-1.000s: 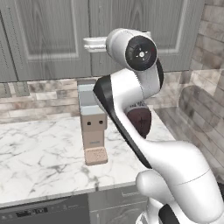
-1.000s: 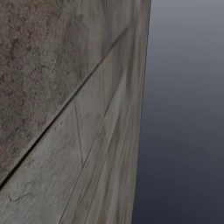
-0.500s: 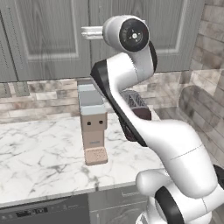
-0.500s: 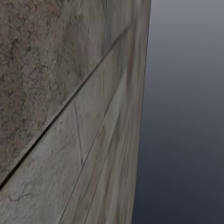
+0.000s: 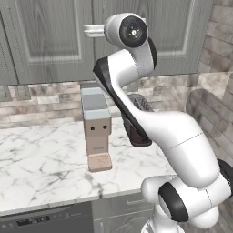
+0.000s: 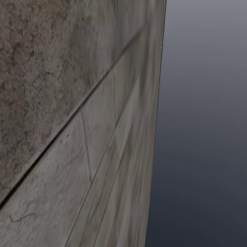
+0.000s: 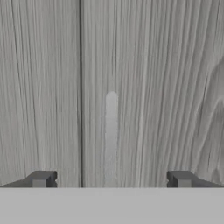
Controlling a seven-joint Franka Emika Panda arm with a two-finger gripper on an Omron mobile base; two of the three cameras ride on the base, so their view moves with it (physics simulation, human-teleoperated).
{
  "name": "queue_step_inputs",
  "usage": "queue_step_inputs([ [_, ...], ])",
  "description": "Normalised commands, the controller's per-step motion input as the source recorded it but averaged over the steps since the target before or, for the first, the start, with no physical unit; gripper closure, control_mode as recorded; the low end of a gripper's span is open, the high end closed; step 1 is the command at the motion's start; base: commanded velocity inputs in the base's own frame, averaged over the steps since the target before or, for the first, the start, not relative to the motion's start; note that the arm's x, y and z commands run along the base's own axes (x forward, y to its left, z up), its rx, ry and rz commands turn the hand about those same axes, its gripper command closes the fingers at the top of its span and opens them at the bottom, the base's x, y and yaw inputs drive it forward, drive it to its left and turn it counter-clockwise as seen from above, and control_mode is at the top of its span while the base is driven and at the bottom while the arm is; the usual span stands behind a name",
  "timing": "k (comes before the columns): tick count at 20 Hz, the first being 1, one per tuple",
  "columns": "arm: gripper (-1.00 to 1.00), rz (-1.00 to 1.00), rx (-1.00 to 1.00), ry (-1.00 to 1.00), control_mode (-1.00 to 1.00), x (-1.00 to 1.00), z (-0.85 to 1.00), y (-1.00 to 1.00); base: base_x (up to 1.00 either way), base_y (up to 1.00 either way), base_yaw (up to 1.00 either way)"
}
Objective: The dining table condiment station is running low on oil/vinegar bottle. Refill the condiment station by opening the cabinet and taking the oil/vinegar bottle from the cabinet and placing it on the dining table.
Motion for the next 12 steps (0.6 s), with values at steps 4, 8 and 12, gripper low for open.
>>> queue_step_inputs([
  [4, -1.0, 0.0, 0.0, 0.0, -1.0, 0.27, 0.0, 0.0, 0.0, 0.0, 0.0],
  [8, -1.0, 0.0, 0.0, 0.0, -1.0, 0.28, 0.0, 0.0, 0.0, 0.0, 0.0],
  [12, -1.0, 0.0, 0.0, 0.0, -1.0, 0.33, 0.0, 0.0, 0.0, 0.0, 0.0],
])
